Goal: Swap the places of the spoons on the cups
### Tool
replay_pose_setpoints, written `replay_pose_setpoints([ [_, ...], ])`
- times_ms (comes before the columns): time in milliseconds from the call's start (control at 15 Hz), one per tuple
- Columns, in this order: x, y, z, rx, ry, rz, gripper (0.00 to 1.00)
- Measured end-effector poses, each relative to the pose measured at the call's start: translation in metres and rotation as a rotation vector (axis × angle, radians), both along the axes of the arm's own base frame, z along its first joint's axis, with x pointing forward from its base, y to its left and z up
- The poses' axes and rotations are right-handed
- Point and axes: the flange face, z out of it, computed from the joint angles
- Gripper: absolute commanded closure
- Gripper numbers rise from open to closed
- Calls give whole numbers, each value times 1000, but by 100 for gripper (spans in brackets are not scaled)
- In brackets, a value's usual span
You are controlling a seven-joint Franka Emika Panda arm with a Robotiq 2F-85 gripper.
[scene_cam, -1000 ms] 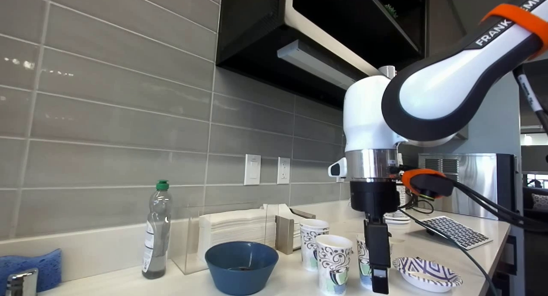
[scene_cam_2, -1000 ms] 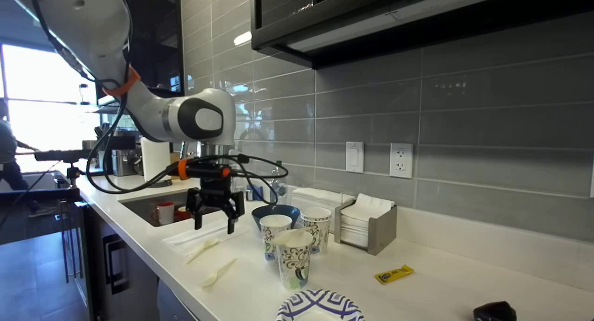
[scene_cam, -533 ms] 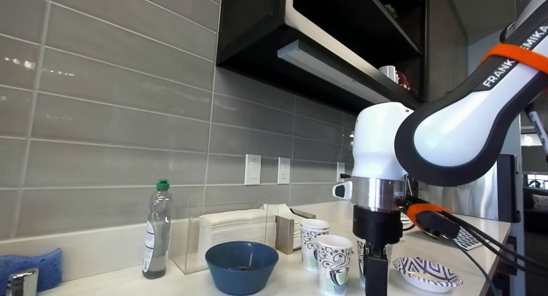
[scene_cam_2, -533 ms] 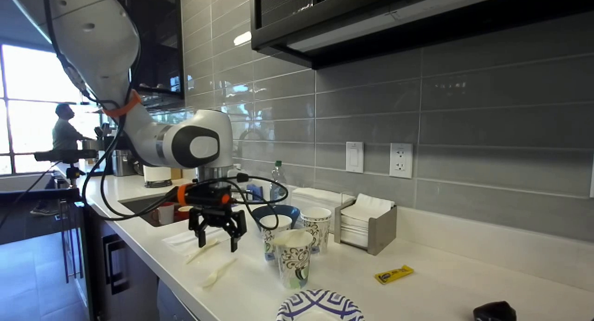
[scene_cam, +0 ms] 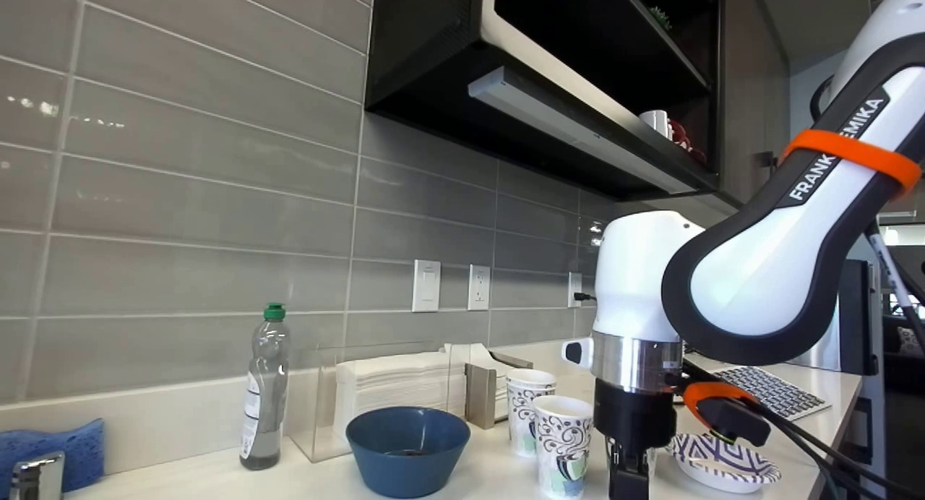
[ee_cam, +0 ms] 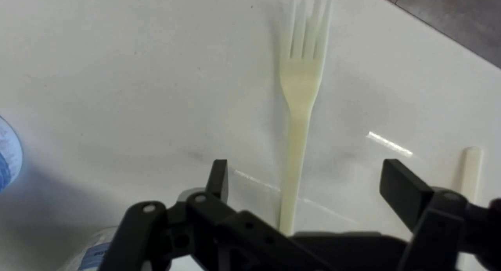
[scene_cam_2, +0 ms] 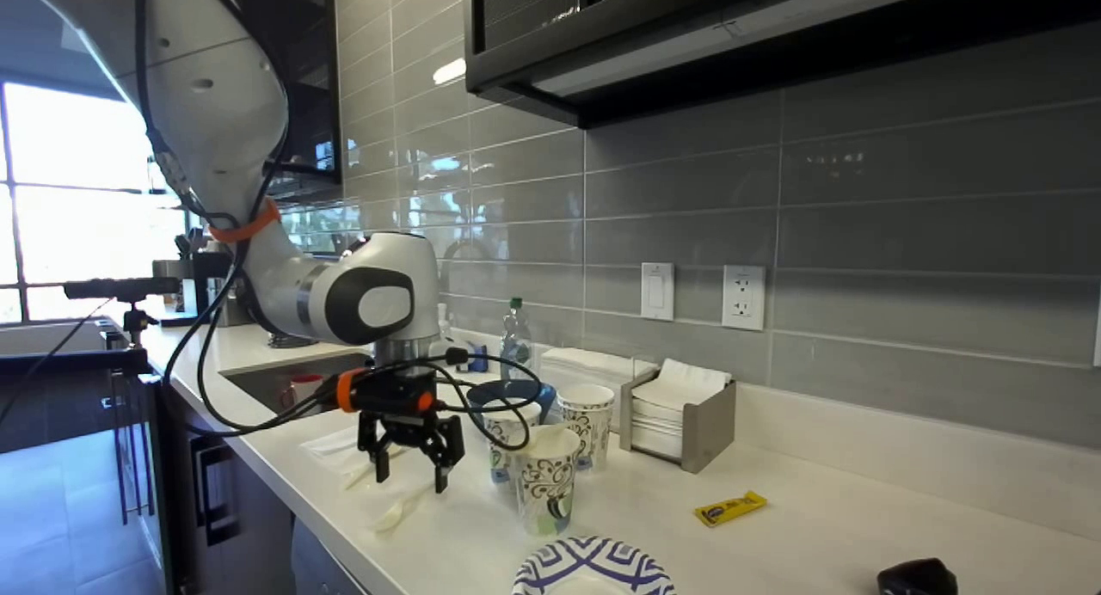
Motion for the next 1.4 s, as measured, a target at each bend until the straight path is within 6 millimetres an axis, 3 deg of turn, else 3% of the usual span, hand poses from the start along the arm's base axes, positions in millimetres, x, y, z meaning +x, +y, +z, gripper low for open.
replay_pose_setpoints([
  [67,1,-1,-3,0,1,0,29],
  [200,1,-3,-7,1,6,1,37],
  [733,5,-7,-6,1,3,7,95],
  [867,6,-6,-5,2,0,9,100],
  [1400,4,-5,7,-4,1,14,97],
])
